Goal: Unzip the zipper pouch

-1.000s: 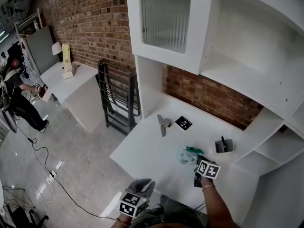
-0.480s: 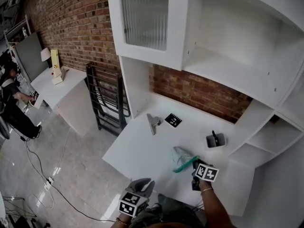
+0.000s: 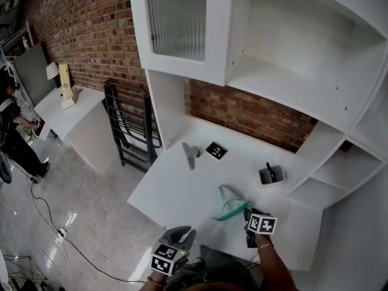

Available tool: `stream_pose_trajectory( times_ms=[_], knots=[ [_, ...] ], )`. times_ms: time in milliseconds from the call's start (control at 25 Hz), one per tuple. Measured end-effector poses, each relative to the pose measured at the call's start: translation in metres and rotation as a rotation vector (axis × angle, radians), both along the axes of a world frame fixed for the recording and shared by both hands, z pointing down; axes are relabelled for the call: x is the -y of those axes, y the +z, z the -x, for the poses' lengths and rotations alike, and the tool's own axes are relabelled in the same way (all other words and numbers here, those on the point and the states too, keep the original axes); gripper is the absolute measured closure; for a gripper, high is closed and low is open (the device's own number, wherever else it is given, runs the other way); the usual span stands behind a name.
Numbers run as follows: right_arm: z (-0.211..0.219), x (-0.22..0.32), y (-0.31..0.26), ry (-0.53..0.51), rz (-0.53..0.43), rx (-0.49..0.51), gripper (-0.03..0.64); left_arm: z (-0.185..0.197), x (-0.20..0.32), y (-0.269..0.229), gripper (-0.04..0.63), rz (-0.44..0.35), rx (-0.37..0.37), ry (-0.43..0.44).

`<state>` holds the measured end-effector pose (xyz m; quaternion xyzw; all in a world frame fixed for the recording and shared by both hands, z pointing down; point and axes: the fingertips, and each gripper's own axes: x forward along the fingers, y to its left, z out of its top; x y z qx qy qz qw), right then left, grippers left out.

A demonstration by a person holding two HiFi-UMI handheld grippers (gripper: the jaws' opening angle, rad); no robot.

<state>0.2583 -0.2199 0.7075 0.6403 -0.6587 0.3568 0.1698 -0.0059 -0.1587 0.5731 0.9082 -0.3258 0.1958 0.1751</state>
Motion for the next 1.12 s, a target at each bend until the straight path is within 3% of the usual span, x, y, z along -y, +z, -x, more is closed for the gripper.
stream_pose_trajectory(
  times_ms=[360, 520, 640, 760, 1120],
  knots=[
    [-0.014, -0.03, -0.02, 0.037, -0.049, -0.011, 0.494, 0.0, -0.003, -0.002, 0.545, -0.02, -0.01, 0.011],
    [-0.003, -0.038, -0.052, -0.043, -0.126, -0.107, 0.499, -0.002, -0.003, 0.001, 0.545, -0.023, -0.002, 0.015],
    [0.015, -0.04, -0.088, -0.108, -0.224, -0.167, 0.564, -0.008, -0.003, 0.0, 0.546, -0.032, 0.006, 0.035],
    [0.025, -0.046, -0.116, -0.116, -0.297, -0.145, 0.612, -0.015, -0.003, -0.004, 0.546, -0.052, 0.005, 0.054],
    [0.039, -0.058, -0.174, -0.1, -0.437, -0.109, 0.617, -0.027, -0.002, -0.009, 0.571, -0.092, 0.003, 0.072]
  ],
)
